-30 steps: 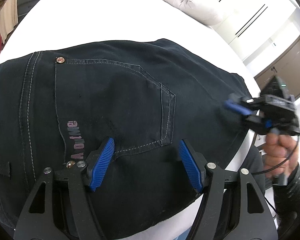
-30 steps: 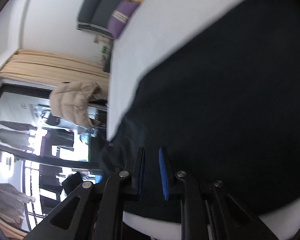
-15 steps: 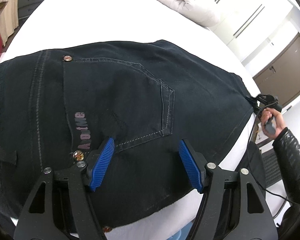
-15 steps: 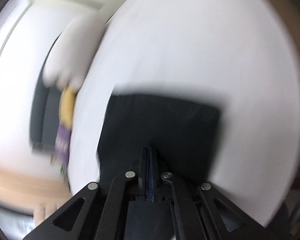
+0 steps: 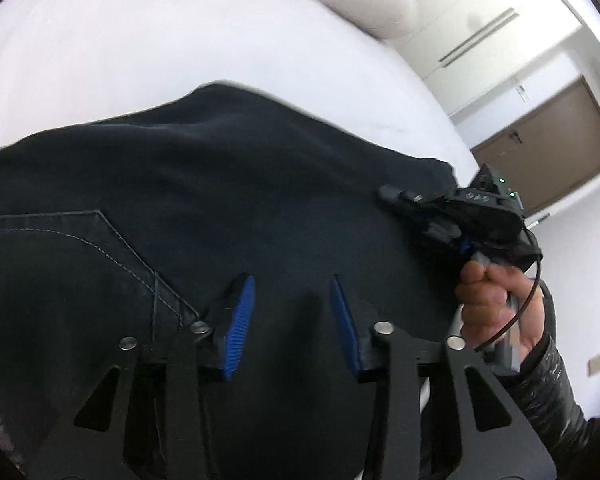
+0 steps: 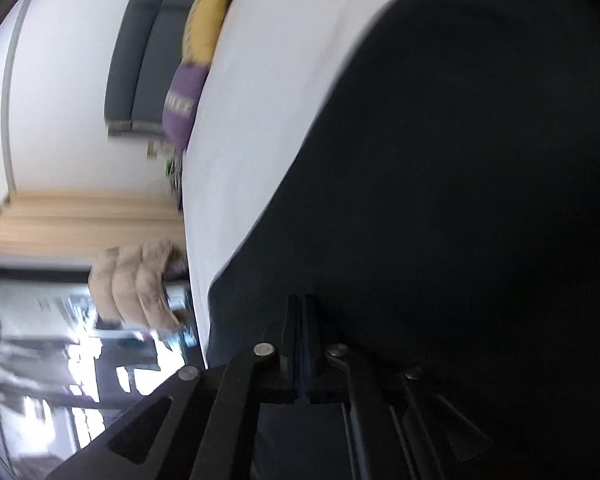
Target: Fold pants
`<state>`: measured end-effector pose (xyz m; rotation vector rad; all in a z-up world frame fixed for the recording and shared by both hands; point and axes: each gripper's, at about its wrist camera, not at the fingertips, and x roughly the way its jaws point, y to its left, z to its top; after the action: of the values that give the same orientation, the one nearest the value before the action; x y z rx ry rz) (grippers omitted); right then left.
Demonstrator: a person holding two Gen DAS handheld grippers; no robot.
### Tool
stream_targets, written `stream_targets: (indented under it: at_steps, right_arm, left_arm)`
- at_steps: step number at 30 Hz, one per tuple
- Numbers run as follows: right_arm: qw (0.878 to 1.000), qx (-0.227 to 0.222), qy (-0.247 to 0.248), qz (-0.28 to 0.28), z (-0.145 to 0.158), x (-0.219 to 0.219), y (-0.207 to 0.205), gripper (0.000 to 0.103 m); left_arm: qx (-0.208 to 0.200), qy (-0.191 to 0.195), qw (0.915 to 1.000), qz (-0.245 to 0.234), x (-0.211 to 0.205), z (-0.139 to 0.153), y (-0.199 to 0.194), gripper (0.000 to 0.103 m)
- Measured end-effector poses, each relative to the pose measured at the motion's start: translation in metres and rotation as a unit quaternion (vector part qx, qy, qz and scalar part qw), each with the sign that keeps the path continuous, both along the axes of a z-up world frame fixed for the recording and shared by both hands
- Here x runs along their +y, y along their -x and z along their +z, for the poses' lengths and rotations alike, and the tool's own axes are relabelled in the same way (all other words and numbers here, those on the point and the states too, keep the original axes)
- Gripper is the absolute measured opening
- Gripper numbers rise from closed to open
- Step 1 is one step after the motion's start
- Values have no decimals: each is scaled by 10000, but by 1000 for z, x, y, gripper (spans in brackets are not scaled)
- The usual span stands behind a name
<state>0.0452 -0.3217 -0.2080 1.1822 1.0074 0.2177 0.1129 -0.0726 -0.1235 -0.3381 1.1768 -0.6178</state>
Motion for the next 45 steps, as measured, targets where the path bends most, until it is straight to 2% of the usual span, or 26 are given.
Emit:
stream_targets:
  at_steps: [6,7,9,11,13,15,17,18,20,21,23,24,25,26,28,29,30,31,32,34,35,38,41,42,43,45]
  right_arm:
    - [9917,64,948,-870,16,-98,-19,0]
    - [9873,82,1137,-1106,20,-115,-23,0]
    - [9676,242,1665,-1885,36,-148,-17,0]
    - [9604,180,1575,-2290,51,-161,-3,5]
    - [9745,-103,1363,-1779,63,-138,-6,5]
    - [9903,-182,1250,-588,65,-85,-16,5]
    - [9922,-124,1232,117,56,-44,-22,5]
    - [9933,-48,1119,276,48,-34,-27,5]
    - [9935,198,1101,229,27,-32,-47,0]
    - [9959,162,887,54,16,-38,-56,0]
    - [9963,110,807,-262,13,-66,-57,0]
    - [9934,97,1038,-483,18,-79,-60,0]
    - [9884,109,1364,-656,22,-91,-44,0]
    - [9779,183,1796,-1052,28,-109,-49,0]
    - [9683,379,1801,-1687,32,-144,-25,0]
    - [9650,408,1705,-1951,31,-158,-10,5]
    - [9645,240,1753,-1963,47,-156,-4,5]
    - [9677,66,1788,-1777,58,-154,1,5]
    - [9781,-203,1623,-1284,68,-134,5,5]
    - [9896,-482,1276,-451,72,-88,15,5]
    - [9923,-529,1118,-106,71,-54,16,5]
    - [9958,-403,613,542,41,-7,24,5]
    - [9981,22,372,499,-2,7,11,0]
    - [9990,-33,186,395,-8,0,12,0]
    - [9993,-71,201,316,-9,-10,19,0]
    - [9973,-82,727,72,0,-33,28,0]
  left_arm:
    - [166,194,9996,106,16,-8,4,34]
    - [160,187,9996,115,20,-7,6,34]
    - [157,180,9996,161,25,-6,11,34]
    - [222,230,9991,270,29,-3,14,34]
    - [236,220,9989,331,31,3,16,34]
    - [231,265,9991,251,30,8,16,34]
    - [256,360,9989,168,23,13,16,34]
    - [250,358,9990,132,21,14,15,34]
    - [265,180,9995,20,17,11,14,34]
    - [272,163,9995,17,20,8,14,34]
    - [333,325,9988,117,27,3,12,34]
    - [331,363,9986,177,31,3,11,34]
    - [302,355,9987,225,37,4,12,34]
    - [278,361,9985,303,43,4,12,34]
    - [282,404,9978,440,53,6,17,34]
    - [252,385,9975,544,59,9,18,34]
    - [228,381,9973,589,63,8,21,34]
    - [194,411,9971,611,61,11,22,34]
    - [154,467,9972,555,55,14,21,34]
    - [89,542,9979,338,34,20,17,34]
    - [70,590,9981,183,18,21,15,34]
    - [278,758,9962,-314,-28,11,1,34]
    - [478,516,9963,-493,-51,-11,-6,33]
    - [511,583,9958,-495,-48,-13,-8,32]
    - [544,582,9957,-463,-44,-14,-12,23]
    - [565,577,9963,-300,-19,-21,-25,15]
